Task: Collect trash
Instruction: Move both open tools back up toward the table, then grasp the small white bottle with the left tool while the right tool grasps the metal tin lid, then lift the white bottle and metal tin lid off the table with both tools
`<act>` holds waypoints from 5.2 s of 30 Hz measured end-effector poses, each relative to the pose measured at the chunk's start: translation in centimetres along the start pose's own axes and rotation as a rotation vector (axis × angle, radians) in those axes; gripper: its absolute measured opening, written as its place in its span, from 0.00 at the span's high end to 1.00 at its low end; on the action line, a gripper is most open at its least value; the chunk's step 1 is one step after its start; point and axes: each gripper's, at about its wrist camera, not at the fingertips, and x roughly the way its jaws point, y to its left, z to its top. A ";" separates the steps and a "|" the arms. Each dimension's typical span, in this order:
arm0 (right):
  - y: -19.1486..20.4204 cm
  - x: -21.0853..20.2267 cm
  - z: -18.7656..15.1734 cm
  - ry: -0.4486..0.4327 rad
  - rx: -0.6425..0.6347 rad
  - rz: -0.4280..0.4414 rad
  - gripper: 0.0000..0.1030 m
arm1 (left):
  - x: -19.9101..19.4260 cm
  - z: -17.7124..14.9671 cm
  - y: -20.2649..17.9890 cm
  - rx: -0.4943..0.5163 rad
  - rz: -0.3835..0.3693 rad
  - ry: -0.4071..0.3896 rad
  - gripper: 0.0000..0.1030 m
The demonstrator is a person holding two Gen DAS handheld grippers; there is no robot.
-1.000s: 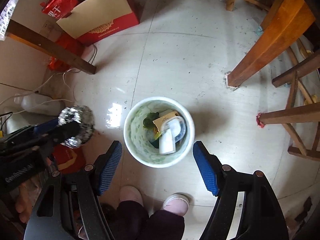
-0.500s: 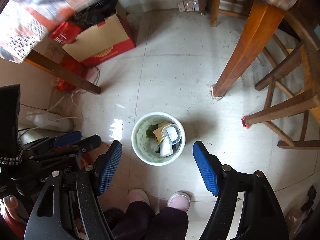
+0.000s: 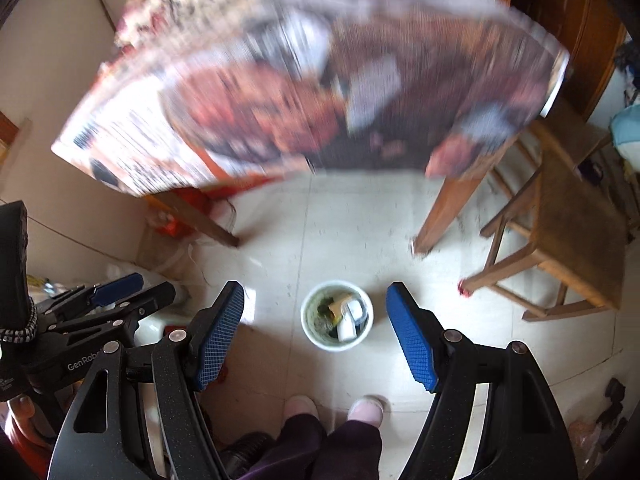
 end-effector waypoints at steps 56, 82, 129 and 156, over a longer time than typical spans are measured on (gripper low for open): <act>-2.2 -25.3 22.7 -0.720 -0.152 -0.107 0.09 | -24.2 25.0 -14.2 0.108 0.018 -0.574 0.15; -3.9 2.4 36.7 -0.111 0.082 -0.088 0.23 | -6.5 42.2 -3.3 0.127 0.008 -0.224 0.15; -10.4 -4.3 32.0 -0.196 0.185 -0.152 0.97 | 10.2 43.1 -10.5 0.139 0.034 0.051 0.74; -5.3 -19.5 26.1 -0.493 -0.120 0.031 0.97 | -22.3 28.1 -14.6 0.076 0.026 -0.581 0.74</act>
